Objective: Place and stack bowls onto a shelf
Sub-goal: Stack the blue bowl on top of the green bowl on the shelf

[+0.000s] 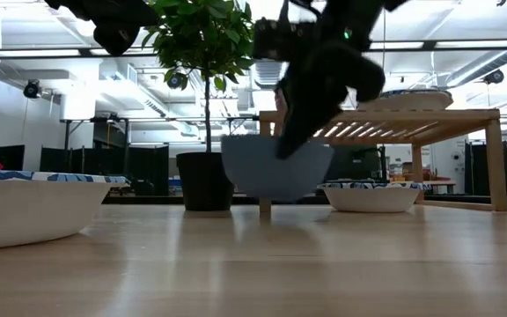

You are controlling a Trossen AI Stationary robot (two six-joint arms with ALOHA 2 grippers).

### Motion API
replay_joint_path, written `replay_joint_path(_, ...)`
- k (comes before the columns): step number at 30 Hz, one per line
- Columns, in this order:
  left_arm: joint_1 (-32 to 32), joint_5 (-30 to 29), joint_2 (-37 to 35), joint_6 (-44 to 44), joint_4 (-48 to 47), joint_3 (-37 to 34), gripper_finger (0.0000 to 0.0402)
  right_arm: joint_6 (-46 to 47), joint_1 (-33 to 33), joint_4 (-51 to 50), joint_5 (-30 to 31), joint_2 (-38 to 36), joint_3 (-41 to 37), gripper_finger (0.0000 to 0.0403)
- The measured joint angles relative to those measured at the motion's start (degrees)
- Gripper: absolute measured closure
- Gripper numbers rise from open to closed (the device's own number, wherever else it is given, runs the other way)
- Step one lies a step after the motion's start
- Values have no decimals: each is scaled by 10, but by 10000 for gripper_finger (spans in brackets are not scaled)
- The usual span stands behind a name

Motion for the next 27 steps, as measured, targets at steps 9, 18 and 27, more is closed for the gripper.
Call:
replay_joint_path(9, 0, 0, 0, 15, 0, 0, 402, -32, 10, -111, 4, -1, 113, 394)
replay_joint_path(18, 0, 0, 0, 24, -1, 0, 402, -56, 12, -246, 35, -1, 233, 394)
replay_joint_path(27, 0, 0, 0, 31, -1, 0, 402, -63, 10, -420, 135, -1, 379, 394)
